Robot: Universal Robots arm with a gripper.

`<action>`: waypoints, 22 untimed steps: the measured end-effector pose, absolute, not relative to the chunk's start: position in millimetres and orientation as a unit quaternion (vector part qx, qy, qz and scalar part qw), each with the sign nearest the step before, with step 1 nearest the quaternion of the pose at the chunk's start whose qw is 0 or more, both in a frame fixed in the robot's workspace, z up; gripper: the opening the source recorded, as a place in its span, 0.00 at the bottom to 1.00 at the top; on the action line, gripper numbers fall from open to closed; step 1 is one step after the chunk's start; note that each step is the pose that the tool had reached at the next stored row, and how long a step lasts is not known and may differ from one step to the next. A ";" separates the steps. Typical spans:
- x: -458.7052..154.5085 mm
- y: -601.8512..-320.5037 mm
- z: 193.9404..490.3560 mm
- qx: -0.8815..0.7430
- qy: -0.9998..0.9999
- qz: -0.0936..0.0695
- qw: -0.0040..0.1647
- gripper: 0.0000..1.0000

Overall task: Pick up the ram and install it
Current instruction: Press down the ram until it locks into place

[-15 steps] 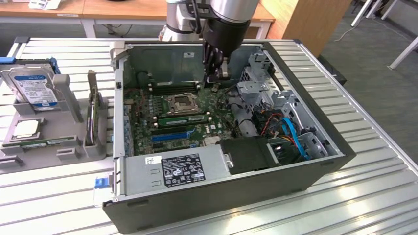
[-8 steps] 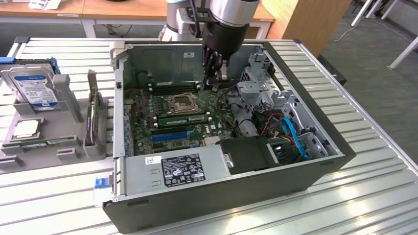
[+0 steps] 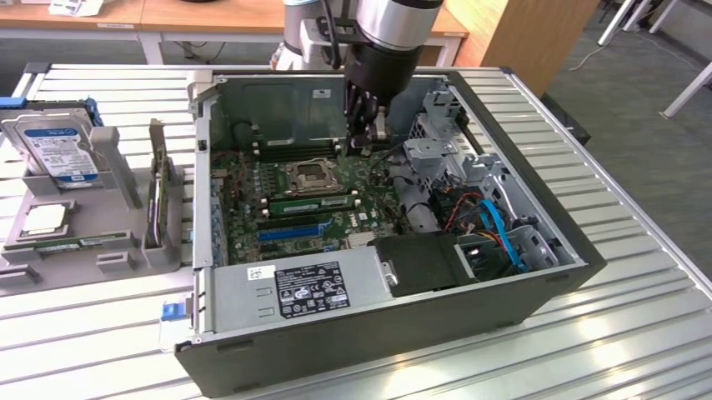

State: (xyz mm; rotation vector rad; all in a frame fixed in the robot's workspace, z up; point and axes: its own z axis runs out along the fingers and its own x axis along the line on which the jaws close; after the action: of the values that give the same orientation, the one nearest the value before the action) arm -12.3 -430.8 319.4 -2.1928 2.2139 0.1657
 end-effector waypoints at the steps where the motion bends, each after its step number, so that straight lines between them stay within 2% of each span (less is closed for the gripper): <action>1: -12.3 -430.8 319.0 -0.703 0.709 0.053 0.011 0.10; 22: -12.3 -430.9 309.0 -0.703 0.709 0.053 0.011 0.10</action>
State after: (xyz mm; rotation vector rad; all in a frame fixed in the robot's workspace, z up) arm -12.3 -430.9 309.0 -2.1927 2.2137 0.1657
